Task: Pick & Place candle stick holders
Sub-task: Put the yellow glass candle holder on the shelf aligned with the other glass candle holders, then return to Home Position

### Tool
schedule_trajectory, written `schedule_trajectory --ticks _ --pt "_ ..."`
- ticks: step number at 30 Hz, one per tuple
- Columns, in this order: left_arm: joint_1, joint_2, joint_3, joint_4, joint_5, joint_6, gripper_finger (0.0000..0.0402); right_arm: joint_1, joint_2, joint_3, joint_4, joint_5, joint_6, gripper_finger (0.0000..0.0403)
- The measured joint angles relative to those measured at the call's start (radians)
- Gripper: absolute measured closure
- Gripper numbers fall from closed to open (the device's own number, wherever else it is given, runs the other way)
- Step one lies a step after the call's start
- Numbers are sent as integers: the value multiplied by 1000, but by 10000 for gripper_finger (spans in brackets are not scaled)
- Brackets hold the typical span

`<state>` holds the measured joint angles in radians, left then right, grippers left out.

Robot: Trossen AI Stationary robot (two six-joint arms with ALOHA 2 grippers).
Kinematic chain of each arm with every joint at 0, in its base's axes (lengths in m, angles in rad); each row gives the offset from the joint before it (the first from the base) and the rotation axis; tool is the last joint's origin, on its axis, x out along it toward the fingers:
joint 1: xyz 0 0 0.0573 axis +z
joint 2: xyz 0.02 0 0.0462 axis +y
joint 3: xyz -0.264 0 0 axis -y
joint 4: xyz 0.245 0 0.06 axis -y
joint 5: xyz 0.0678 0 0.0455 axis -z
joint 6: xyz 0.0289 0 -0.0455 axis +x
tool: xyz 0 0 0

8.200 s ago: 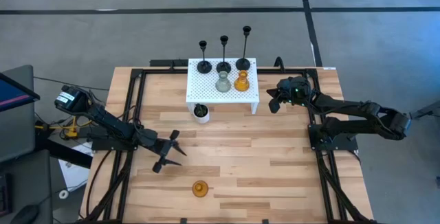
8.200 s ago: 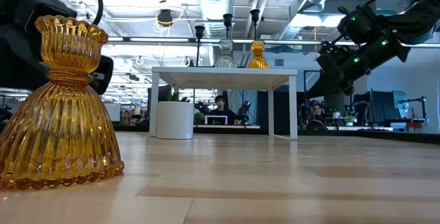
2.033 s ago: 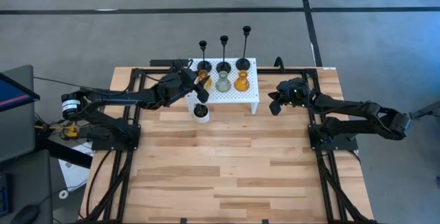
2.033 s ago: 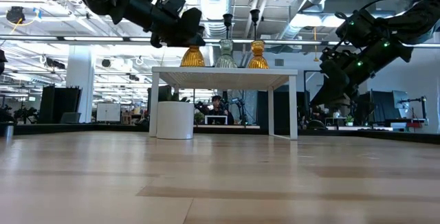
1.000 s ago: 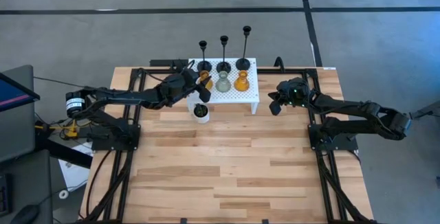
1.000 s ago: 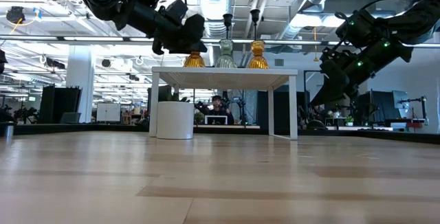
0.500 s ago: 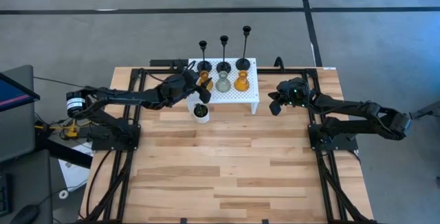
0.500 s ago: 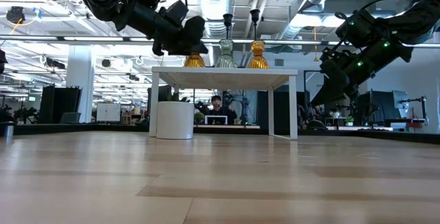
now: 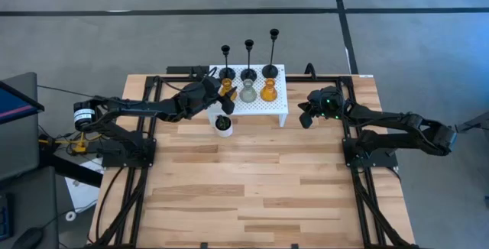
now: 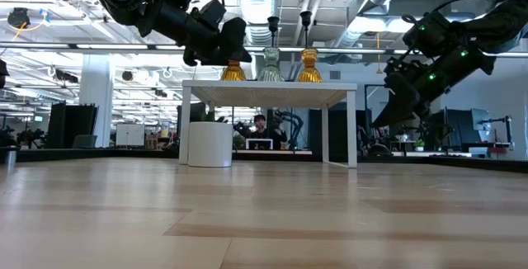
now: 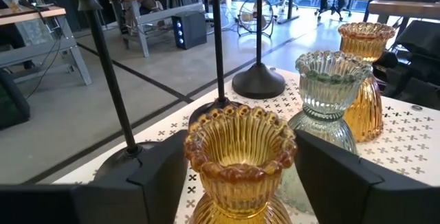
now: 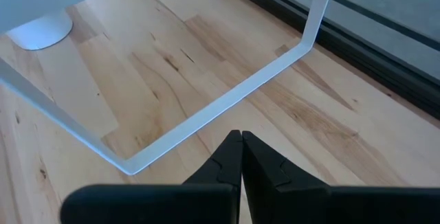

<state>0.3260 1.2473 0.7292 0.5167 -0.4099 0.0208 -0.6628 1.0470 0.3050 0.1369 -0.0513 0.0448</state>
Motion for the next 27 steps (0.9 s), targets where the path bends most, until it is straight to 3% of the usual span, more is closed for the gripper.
schedule_trajectory --ticks 13,27 --pt "-72 -114 0 -31 0 59 128 0 0 0 -56 0 -3 403" --pt "-211 -407 -118 -185 -16 132 135 0 -2 0 -59 0 -29 403"
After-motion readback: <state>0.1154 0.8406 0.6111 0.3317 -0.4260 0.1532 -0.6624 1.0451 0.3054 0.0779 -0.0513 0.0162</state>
